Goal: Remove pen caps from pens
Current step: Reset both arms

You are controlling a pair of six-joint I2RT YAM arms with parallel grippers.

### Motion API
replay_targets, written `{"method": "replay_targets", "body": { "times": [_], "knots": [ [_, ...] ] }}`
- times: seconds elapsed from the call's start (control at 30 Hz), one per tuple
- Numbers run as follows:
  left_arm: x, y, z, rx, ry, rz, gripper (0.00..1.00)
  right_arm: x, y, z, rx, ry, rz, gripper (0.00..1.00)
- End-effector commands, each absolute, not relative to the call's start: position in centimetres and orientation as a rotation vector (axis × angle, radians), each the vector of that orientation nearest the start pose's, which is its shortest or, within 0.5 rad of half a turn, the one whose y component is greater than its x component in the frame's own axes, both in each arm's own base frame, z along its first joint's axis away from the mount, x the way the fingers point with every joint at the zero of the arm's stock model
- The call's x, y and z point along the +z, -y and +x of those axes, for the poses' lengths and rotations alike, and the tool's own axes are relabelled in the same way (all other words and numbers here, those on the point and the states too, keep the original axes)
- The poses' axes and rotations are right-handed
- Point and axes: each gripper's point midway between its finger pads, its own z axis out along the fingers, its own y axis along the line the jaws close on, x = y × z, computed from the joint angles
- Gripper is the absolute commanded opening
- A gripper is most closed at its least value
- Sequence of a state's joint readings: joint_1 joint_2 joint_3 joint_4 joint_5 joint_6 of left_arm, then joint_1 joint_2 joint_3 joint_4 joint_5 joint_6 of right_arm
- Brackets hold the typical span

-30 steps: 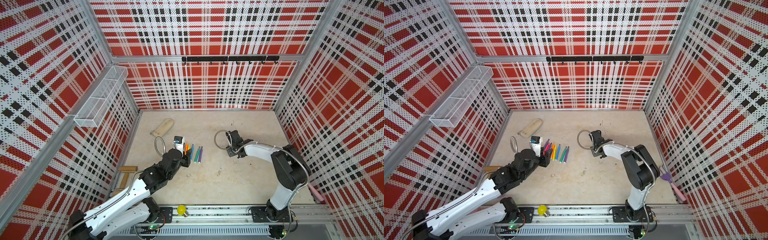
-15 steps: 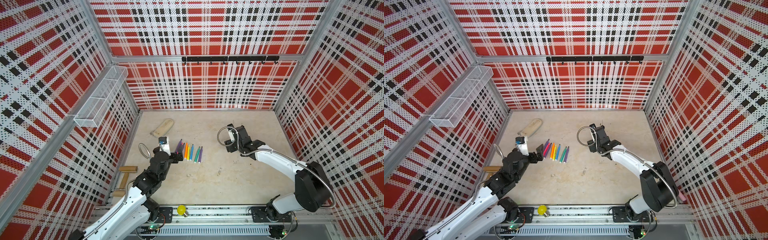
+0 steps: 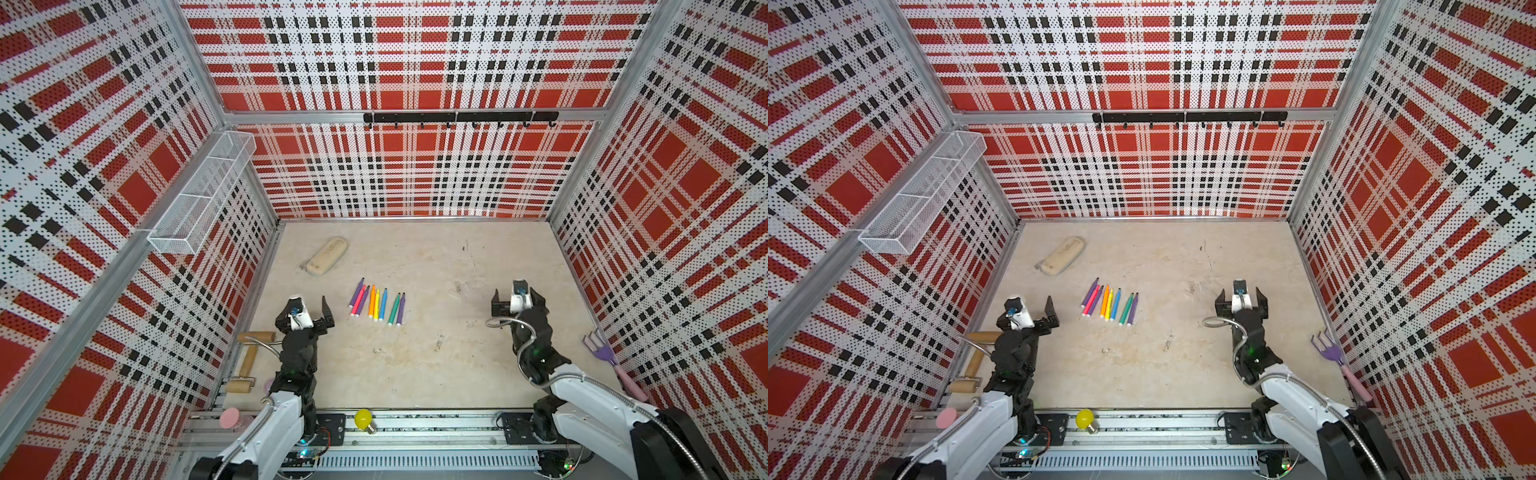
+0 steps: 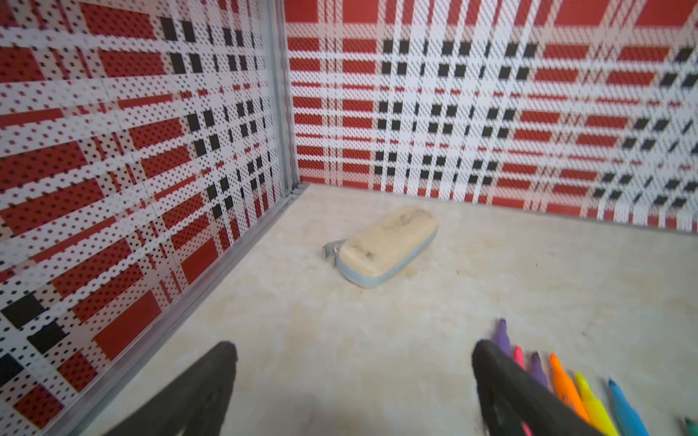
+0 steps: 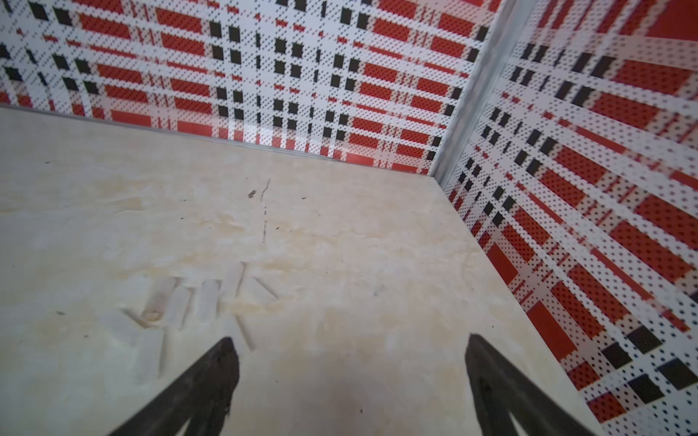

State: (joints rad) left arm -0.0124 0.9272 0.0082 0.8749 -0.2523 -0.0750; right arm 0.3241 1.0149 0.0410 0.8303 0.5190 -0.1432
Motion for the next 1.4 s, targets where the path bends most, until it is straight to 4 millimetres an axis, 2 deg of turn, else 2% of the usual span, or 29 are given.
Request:
{"method": "replay_targets", "body": {
  "times": [0.0, 0.07, 0.13, 0.2, 0.27, 0.37, 0.47, 0.57, 0.6, 0.7, 0.73, 0.8, 0.9, 1.37],
  "knots": [
    [17.1, -3.6, 31.2, -0.035, -1.473, -0.251, 0.99, 21.0, 0.6, 29.2, -0.233, -1.346, 0.145, 1.0],
    [18.0, -3.1, 31.7, -0.045, -1.411, -0.159, 0.99, 19.8, 0.4, 30.2, -0.23, -1.385, 0.124, 1.0],
    [16.3, -4.3, 32.4, -0.007, -1.464, -0.21, 0.99, 19.0, -0.1, 31.0, -0.244, -1.406, 0.084, 1.0],
    [14.9, -4.2, 33.8, -0.054, -1.513, -0.191, 0.99, 18.7, 0.3, 31.2, -0.275, -1.395, 0.086, 1.0],
    [14.8, -3.2, 35.2, -0.084, -1.522, -0.125, 0.99, 18.2, 0.1, 31.8, -0.278, -1.399, 0.073, 1.0],
    [14.7, -3.0, 35.8, -0.082, -1.539, -0.116, 0.99, 17.3, -0.6, 33.2, -0.276, -1.427, 0.015, 1.0],
    [14.4, -2.0, 36.8, -0.098, -1.575, -0.061, 0.99, 16.2, 1.3, 33.7, -0.219, -1.462, 0.098, 1.0],
    [12.9, -0.6, 39.5, -0.049, -1.705, -0.003, 0.99, 16.1, 3.0, 34.2, -0.218, -1.469, 0.18, 1.0],
    [12.9, -0.5, 39.7, -0.022, -1.712, -0.004, 0.99, 15.8, 3.2, 34.8, -0.218, -1.495, 0.194, 1.0],
    [13.1, -0.5, 39.5, -0.049, -1.698, 0.0, 0.99, 14.5, 4.6, 37.2, -0.28, -1.595, 0.272, 1.0],
    [13.1, -0.5, 39.5, -0.049, -1.698, 0.002, 0.99, 14.0, 4.6, 37.4, -0.279, -1.629, 0.275, 1.0],
    [13.2, -0.5, 39.4, -0.047, -1.694, 0.001, 0.99, 14.5, 4.5, 36.7, -0.271, -1.584, 0.269, 1.0],
    [13.2, -0.5, 39.4, -0.044, -1.692, 0.001, 0.99, 14.2, 4.5, 37.4, -0.276, -1.614, 0.268, 1.0],
    [13.2, -0.4, 39.4, -0.042, -1.692, 0.0, 0.99, 14.3, 4.4, 37.3, -0.274, -1.607, 0.261, 1.0]
  ]
}}
